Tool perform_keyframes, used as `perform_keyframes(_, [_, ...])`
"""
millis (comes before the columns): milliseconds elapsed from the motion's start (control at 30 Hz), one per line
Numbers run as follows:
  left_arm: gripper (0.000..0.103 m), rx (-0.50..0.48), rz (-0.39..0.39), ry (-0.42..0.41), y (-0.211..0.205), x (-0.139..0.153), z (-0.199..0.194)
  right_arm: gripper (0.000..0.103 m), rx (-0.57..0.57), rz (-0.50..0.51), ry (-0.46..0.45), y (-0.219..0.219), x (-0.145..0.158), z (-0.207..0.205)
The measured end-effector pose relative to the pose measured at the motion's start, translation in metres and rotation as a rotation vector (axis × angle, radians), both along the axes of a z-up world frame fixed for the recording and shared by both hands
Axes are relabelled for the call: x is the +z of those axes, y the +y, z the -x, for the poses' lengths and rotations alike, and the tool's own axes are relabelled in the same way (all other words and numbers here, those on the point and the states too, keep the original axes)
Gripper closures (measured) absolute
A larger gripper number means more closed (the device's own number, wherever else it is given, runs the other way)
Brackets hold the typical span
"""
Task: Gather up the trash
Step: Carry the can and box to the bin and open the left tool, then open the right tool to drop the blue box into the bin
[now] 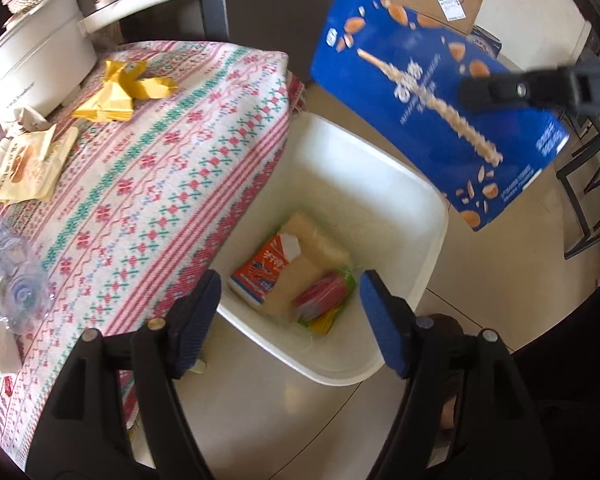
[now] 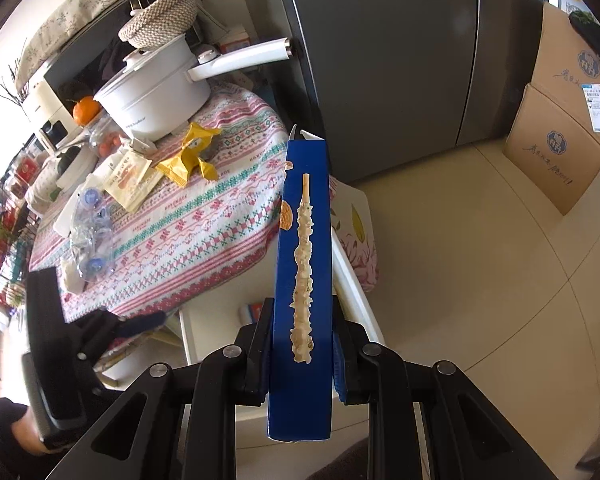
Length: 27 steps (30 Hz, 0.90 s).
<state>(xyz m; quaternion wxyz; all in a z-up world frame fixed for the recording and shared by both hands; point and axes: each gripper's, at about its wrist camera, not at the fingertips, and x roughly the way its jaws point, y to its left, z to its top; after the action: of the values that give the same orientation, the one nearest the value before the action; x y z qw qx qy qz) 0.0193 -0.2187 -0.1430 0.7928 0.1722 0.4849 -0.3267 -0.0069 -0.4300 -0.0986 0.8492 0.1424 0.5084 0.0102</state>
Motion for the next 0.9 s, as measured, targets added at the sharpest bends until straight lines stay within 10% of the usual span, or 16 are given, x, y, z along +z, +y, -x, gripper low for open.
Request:
perform_keyframes(567, [0.023, 0.069, 0.019, -0.062, 0.058, 0.025, -0.007, 0.077, 0.032, 0.005, 0.121, 0.024, -0.036, -0.021])
perform_keyframes(900, [0.02, 0.093, 0.011, -0.081, 0.074, 0.031, -0.008, 0.045, -0.002, -0.003, 0.123, 0.025, -0.028, -0.025])
